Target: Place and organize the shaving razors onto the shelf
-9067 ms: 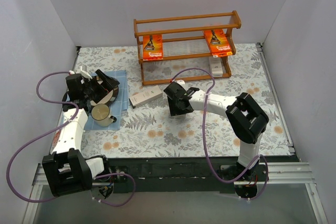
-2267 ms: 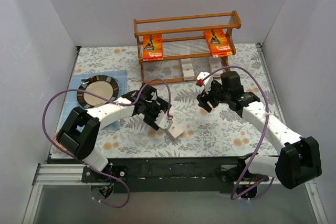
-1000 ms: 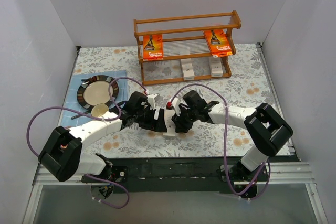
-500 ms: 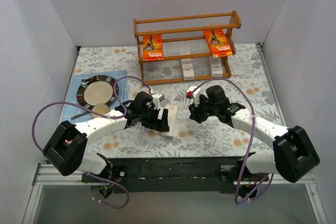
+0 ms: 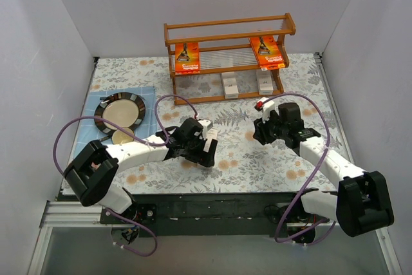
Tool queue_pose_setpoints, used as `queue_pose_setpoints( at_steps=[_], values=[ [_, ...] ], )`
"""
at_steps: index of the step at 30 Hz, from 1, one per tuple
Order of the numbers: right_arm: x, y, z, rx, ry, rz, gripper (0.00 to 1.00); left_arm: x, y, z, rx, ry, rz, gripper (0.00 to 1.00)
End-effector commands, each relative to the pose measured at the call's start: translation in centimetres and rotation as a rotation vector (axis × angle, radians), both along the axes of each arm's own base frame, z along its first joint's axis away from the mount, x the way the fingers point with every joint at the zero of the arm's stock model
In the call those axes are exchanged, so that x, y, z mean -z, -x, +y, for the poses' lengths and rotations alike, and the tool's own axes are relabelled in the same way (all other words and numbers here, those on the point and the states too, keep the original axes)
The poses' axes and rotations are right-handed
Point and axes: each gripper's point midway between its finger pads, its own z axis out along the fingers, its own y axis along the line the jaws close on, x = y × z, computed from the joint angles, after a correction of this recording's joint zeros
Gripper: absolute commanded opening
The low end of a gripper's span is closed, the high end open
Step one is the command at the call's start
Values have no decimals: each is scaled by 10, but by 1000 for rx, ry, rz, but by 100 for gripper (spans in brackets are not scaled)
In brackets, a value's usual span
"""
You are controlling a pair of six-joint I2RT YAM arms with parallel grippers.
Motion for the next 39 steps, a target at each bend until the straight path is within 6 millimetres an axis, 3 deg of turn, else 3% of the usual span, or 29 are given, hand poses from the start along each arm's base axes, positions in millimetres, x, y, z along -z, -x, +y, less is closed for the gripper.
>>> queue_pose_setpoints(
  at_steps=[1,5,11,16,20,22,25,28,33,39],
  values=[
    [0,2,-4,28,-39,6,47,-2,-5,-8,-41,-21,0,90],
    [4,5,-10,51,-47,16,47,7,-6,3,-98,-89,17,78],
    [10,8,-14,68,-55,35,47,2,-7,2,-97,-91,3,60],
    [7,3,-15,76,-56,30,47,-15,-12,0,-53,-57,-66,57],
    [3,-2,-15,82,-53,34,47,-42,-48,20,-108,-24,-210,56],
    [1,-5,-14,76,-51,34,47,-43,-77,50,-233,-53,-202,56],
    [-2,-15,-15,81,-44,12,47,-48,-99,75,-353,-41,-194,55],
    [-4,-25,-16,82,-31,2,47,-62,-112,81,-392,0,-235,51],
    [-4,-36,-15,72,-11,6,47,-83,-129,84,-423,63,-266,37],
    [-6,-43,-15,65,7,8,47,-107,-124,74,-398,164,-261,34]
  ],
)
